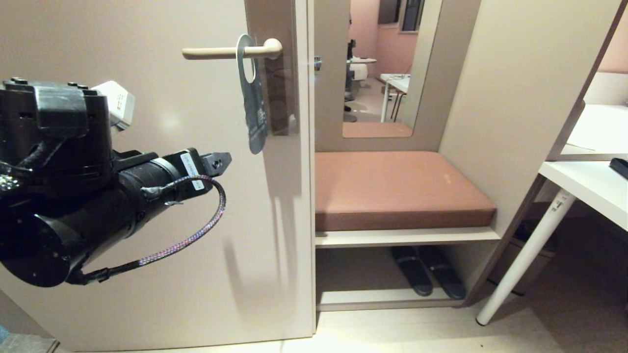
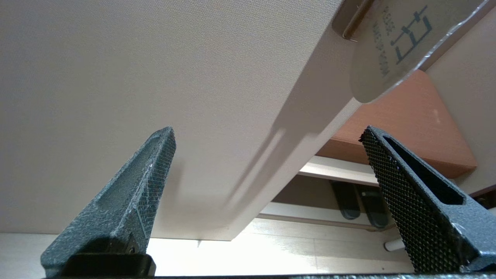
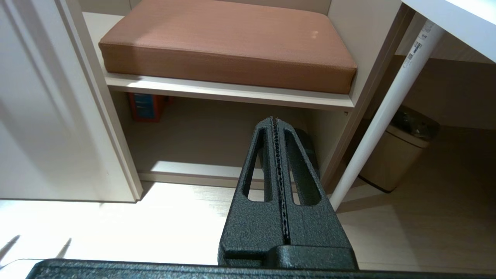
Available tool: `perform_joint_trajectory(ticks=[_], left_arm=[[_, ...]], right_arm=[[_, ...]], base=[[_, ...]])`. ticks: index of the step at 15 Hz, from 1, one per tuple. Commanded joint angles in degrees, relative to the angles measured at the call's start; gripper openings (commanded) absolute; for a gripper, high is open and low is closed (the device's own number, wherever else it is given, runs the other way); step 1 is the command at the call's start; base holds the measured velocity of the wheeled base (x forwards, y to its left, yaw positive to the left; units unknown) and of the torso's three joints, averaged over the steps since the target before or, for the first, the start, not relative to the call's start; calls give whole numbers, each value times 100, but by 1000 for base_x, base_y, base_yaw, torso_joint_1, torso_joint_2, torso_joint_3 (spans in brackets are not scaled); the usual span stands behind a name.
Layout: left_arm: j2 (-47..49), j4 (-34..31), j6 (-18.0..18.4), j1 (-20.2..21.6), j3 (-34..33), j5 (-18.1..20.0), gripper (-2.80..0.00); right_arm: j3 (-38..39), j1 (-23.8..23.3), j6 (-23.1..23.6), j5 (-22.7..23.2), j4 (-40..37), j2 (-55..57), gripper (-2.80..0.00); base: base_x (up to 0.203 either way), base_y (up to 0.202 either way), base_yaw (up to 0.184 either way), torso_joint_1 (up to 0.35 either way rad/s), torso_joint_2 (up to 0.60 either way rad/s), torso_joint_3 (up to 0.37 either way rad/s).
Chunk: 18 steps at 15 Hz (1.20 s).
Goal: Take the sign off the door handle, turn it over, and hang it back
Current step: Hang the sign back with the other side facing out
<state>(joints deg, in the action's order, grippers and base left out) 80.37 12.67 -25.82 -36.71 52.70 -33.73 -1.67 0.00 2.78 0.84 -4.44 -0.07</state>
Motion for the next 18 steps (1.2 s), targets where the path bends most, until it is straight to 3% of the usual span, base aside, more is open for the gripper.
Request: perform_joint_trajectory(ticks=[1, 4, 5, 12, 15, 18], left_arm=[[6, 17, 7, 6, -5, -19, 0], [43, 65, 12, -3, 3, -11, 0], [56, 214, 25, -3, 3, -3, -280], [57, 298, 479, 14, -32, 23, -280], [123, 476, 1005, 23, -27, 42, -280], [290, 1245, 1653, 83, -6, 314, -280]], right_arm=[[0, 0, 3, 4, -4, 7, -280], [0, 0, 3, 4, -4, 7, -280], [0, 0, 3, 4, -4, 7, -280], [0, 0, 3, 4, -4, 7, -280], [0, 0, 3, 4, -4, 7, -280], [0, 0, 3, 4, -4, 7, -280]], base=[[0, 0, 0, 0, 0, 0], [0, 0, 0, 0, 0, 0], [0, 0, 0, 0, 0, 0], [0, 0, 0, 0, 0, 0], [0, 0, 0, 0, 0, 0], [0, 0, 0, 0, 0, 0]])
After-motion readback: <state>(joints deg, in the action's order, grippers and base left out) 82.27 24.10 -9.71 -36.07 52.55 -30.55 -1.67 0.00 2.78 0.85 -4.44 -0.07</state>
